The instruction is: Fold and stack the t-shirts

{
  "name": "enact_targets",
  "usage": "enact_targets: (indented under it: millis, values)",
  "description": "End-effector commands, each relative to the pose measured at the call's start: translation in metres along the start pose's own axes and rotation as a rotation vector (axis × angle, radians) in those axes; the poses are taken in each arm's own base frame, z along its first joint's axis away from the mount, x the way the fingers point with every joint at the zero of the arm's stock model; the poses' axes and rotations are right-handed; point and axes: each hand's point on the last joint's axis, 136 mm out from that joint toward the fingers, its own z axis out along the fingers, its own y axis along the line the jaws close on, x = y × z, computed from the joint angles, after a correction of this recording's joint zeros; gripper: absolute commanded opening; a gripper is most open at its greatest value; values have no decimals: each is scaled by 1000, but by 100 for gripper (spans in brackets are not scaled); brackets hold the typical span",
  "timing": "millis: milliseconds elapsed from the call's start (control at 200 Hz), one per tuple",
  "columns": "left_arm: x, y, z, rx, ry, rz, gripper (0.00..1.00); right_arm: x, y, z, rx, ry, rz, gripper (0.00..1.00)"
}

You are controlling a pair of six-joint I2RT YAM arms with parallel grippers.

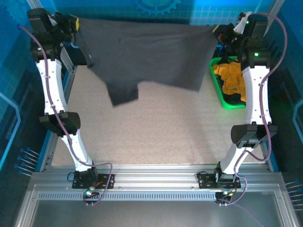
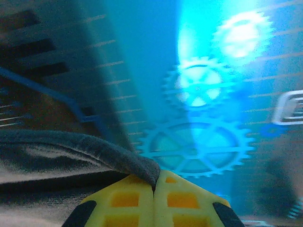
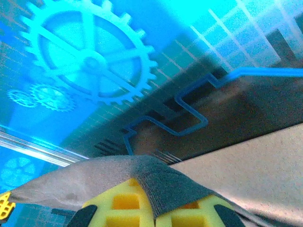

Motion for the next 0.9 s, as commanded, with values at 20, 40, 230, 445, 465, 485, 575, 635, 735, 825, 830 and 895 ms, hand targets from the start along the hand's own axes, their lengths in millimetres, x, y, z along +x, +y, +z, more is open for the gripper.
enact_targets:
  millis: [20,40,230,445,465,485,575,635,735,825,830,895]
  values:
    - [10,-90,-62,214,-14,41,0,-30,10,-34,17,-92,-29,0]
    - [14,-90,-68,199,-8,44,0,-30,6,-37,34,-90,-22,0]
    - [59,0,-140,-117,-80,-22,0,7,-54,-74,268,-66,29,0]
    - [139,212,-163,-548,28,-153,14,137,-178,-100,569,115,145,0]
    - [144,232,-163,-585,45,-155,20,151,-191,-99,595,145,150,3]
    - [150,249,-162,-611,64,-156,26,165,-204,-98,616,174,156,8]
    - [171,319,-160,-743,162,-159,47,222,-255,-97,716,322,193,34]
    - [183,349,-161,-815,227,-139,53,249,-277,-99,773,411,198,43]
    - [196,381,-172,-915,296,-105,60,277,-291,-108,822,499,186,50]
    - [202,390,-188,-958,322,-63,60,291,-289,-118,849,549,125,52]
    - [203,391,-189,-961,325,-63,60,292,-289,-119,849,552,122,52]
    - [209,395,-200,-978,340,-43,59,303,-288,-127,852,577,98,53]
